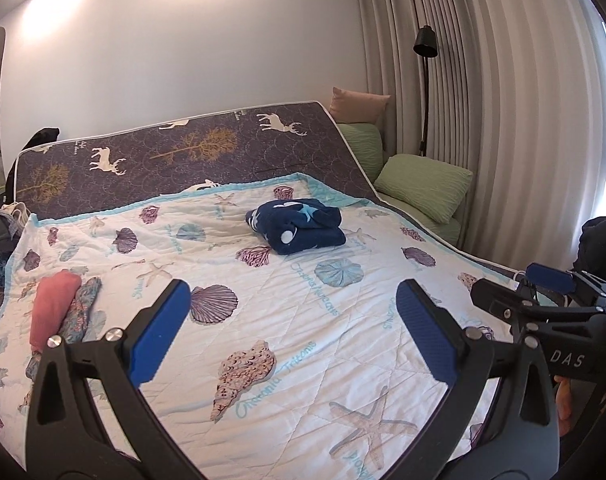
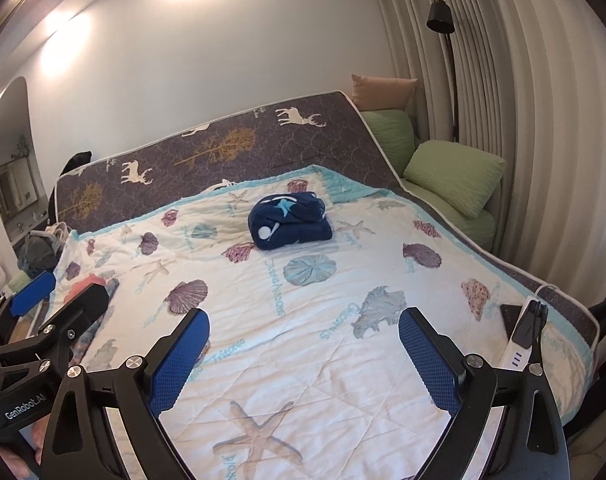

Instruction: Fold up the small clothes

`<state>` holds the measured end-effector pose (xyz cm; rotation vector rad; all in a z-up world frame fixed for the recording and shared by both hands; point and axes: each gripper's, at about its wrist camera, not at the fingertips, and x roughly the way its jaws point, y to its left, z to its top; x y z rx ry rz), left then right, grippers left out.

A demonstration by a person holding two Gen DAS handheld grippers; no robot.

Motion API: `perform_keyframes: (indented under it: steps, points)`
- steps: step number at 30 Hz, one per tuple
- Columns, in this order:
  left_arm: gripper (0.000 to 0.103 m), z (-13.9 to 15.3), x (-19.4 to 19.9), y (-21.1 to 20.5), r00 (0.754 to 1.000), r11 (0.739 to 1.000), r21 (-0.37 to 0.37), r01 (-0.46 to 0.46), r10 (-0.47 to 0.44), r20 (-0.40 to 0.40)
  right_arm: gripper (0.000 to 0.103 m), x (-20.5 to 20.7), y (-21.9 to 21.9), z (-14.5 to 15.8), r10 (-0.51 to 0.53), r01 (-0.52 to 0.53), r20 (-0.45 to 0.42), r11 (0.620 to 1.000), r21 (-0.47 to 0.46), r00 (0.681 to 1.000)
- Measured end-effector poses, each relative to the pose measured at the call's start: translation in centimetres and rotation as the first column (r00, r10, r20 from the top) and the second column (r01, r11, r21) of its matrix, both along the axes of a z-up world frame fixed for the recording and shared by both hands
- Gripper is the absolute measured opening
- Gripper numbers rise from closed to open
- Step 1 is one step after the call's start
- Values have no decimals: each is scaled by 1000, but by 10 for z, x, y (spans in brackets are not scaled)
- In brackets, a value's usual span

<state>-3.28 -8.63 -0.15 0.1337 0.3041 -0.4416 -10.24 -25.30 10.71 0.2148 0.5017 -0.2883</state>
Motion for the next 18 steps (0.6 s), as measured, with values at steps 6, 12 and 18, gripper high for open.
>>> perform_keyframes:
  steps: [6,12,18]
  points:
    - [102,-4,2,0,1000,1000,2,0,0,-16,98,2,4,-2,11,-11,-7,1000,-6,1000]
    - [102,-5,3,2,1000,1000,3,-3,3,-27,98,3,1,-8,17,-17,-23,1000,3,1000]
    - [102,-6,7,5,999,1000,1,-7,7,-39,98,5,-1,-10,15,-14,-28,1000,2,1000]
